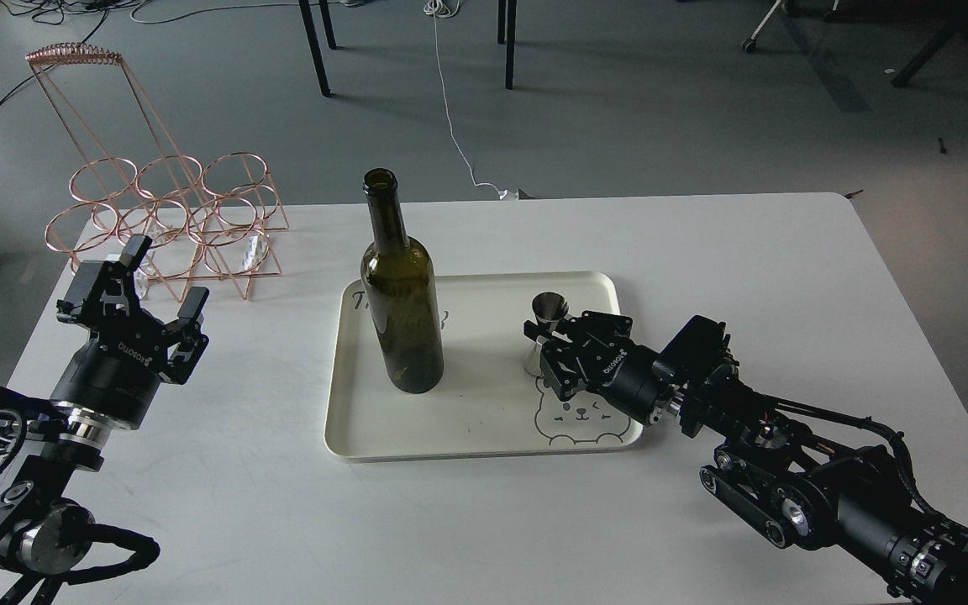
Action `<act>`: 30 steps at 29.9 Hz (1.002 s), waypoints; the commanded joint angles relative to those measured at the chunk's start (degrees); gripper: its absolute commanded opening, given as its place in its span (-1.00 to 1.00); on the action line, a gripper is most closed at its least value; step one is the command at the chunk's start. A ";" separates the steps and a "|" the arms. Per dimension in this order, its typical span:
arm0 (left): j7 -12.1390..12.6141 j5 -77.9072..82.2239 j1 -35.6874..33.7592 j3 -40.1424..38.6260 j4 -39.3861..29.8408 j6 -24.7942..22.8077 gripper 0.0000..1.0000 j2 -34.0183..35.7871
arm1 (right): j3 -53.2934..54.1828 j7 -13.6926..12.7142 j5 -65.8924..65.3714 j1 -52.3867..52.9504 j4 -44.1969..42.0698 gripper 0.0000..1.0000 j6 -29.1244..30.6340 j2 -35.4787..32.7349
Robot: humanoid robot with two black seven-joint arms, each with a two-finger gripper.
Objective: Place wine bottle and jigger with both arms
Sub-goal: 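Lift the jigger with the right gripper and carry it off the tray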
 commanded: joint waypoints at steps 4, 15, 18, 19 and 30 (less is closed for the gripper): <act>0.01 0.00 0.00 0.07 0.00 0.00 0.96 0.00 | 3.63 0.00 0.00 0.85 3.24 -0.67 -1.03 -3.63; 0.01 0.00 0.00 0.07 0.00 0.00 0.96 -0.09 | 18.75 0.00 0.00 -6.34 6.50 -0.66 -1.03 -14.52; 0.01 0.00 0.08 0.07 0.00 0.00 0.96 0.00 | 20.86 0.00 0.00 -9.94 6.41 -0.62 -1.03 -16.99; 0.01 0.00 0.08 0.07 0.00 0.00 0.96 0.00 | 21.56 0.00 0.00 -11.18 6.41 -0.62 -1.03 -17.17; 0.01 0.00 0.08 0.16 0.00 0.00 0.96 -0.18 | 25.09 0.00 0.00 -16.55 5.10 -0.61 -1.03 -17.61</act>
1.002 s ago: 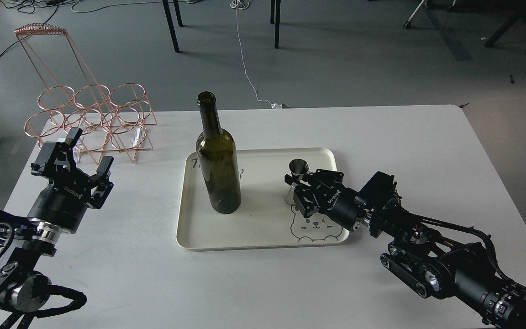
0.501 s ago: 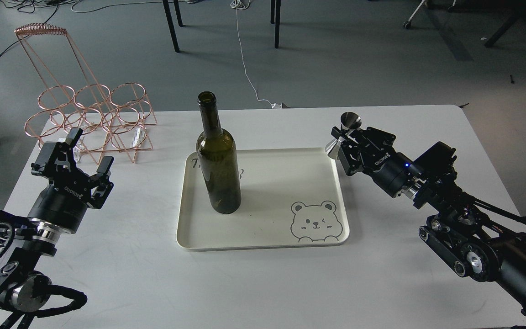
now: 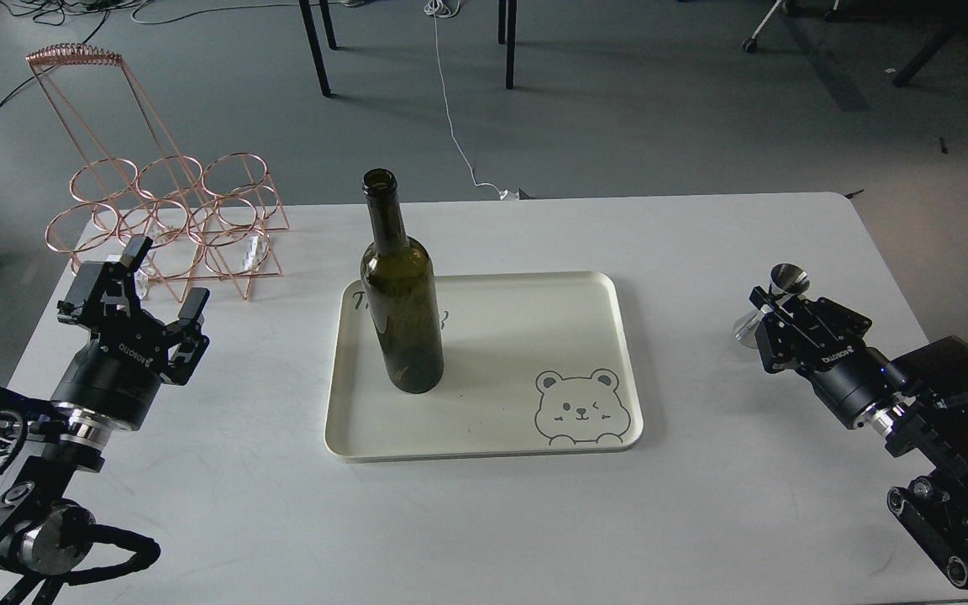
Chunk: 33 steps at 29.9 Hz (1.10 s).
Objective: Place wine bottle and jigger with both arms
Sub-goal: 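Lift the jigger with the right gripper and carry it off the tray, then set the jigger on the table beside the tray and release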
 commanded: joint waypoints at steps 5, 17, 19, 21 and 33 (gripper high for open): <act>0.00 0.00 0.00 0.06 0.01 0.00 0.96 -0.03 | 0.14 0.00 0.00 -0.09 -3.45 -0.57 -0.01 0.75; 0.00 0.00 -0.09 0.06 0.01 0.00 0.96 0.05 | 0.05 0.00 0.00 0.26 -5.22 0.06 -0.01 0.93; 0.00 0.00 -0.09 0.06 0.01 0.00 0.96 -0.03 | -0.21 0.00 0.00 0.35 -5.13 0.39 -0.01 0.93; 0.00 0.00 -0.09 0.06 0.01 0.00 0.96 -0.03 | -0.39 0.00 0.00 0.35 -5.04 0.59 -0.01 0.67; 0.00 0.00 -0.18 0.06 0.01 0.00 0.96 0.05 | -0.83 0.00 0.00 -5.62 1.89 0.94 -0.01 -8.55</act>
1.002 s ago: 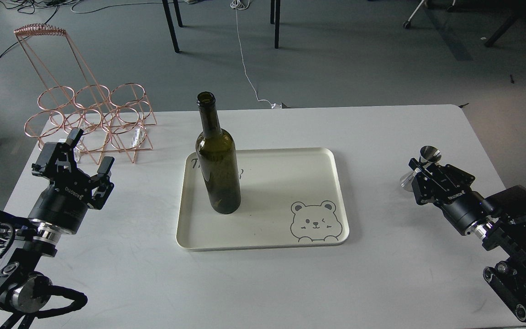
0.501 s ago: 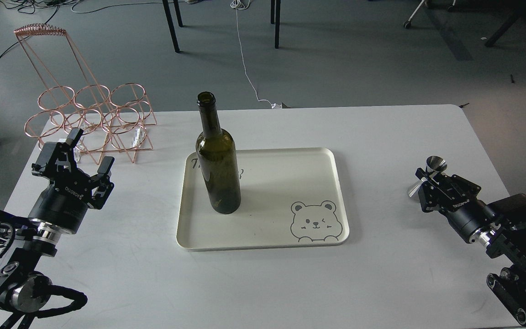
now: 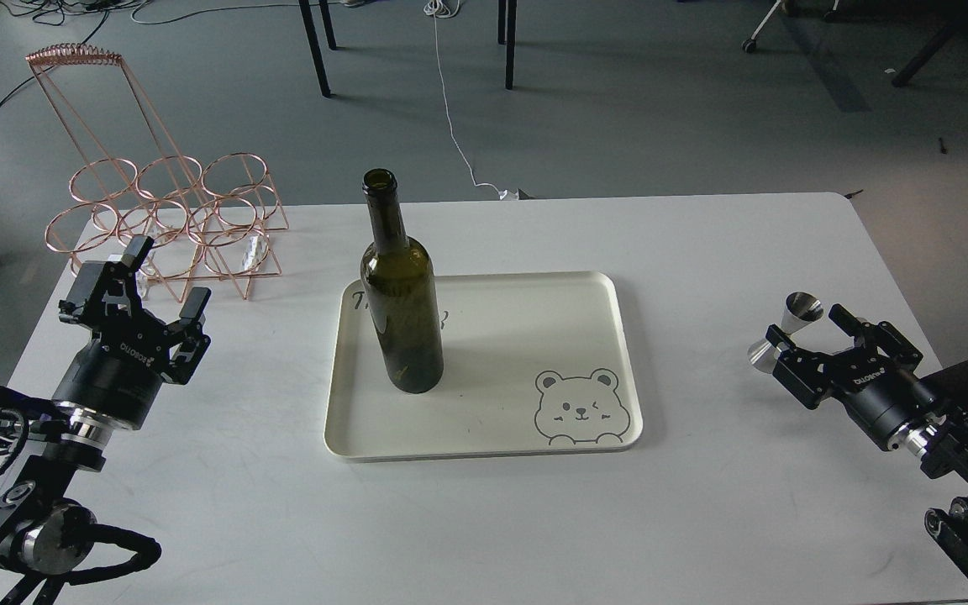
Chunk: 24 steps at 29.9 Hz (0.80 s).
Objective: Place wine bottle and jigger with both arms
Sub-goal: 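Set the jigger on the table beside the tray and release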
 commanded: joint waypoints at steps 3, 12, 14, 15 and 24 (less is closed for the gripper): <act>0.00 0.00 -0.02 0.00 0.00 -0.01 0.96 0.03 | -0.14 -0.01 0.00 -6.84 5.67 0.94 0.00 -8.25; 0.00 0.00 -0.02 0.00 0.00 -0.01 0.96 0.12 | -12.15 -0.01 29.57 -17.23 26.02 0.94 0.00 -26.07; 0.00 0.00 -0.02 0.00 0.00 -0.01 0.96 0.12 | -17.87 -0.01 42.14 -16.35 35.68 0.94 0.00 -31.88; 0.00 0.00 -0.02 0.00 0.00 -0.01 0.96 0.12 | -19.38 -0.01 47.16 -15.04 39.82 0.94 0.00 -33.82; 0.00 0.00 -0.02 0.00 -0.18 0.08 0.96 0.47 | -20.01 -0.01 77.85 5.34 50.42 0.94 5.66 -27.01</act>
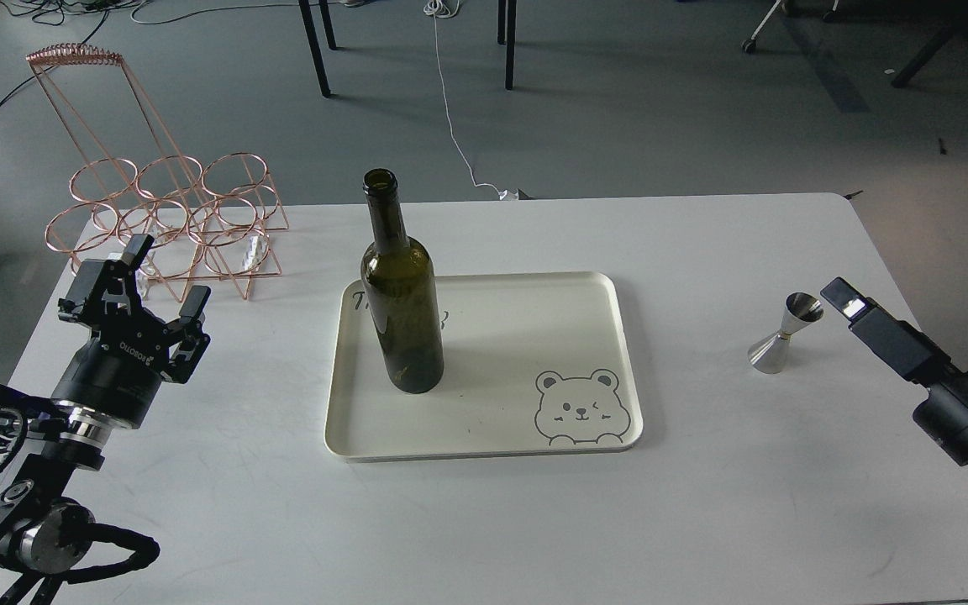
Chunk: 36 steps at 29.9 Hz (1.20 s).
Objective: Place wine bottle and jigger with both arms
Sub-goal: 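Raise the right gripper away from the jigger, then reach the left gripper toward the neck of the green wine bottle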
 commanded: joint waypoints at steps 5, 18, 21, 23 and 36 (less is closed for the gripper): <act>0.00 0.09 -0.15 -0.09 0.01 0.52 0.96 0.17 | -0.03 0.00 28.55 18.32 -6.28 0.94 3.57 19.36; 0.00 0.09 -0.50 -0.62 -1.13 0.35 0.96 5.62 | 0.76 0.00 42.19 22.21 -30.73 0.98 39.23 35.55; 0.00 0.78 -0.15 -0.62 -3.50 0.35 0.96 8.25 | 1.29 0.00 42.82 20.36 -34.15 0.98 45.04 36.34; 0.00 1.75 -0.15 -0.62 -5.78 0.26 0.96 10.36 | 1.29 0.00 42.82 19.22 -36.69 0.98 48.29 37.21; 0.00 54.37 -6.91 -2.82 -17.12 6.40 0.96 27.33 | 1.90 0.00 42.56 17.90 -37.59 0.98 50.07 37.57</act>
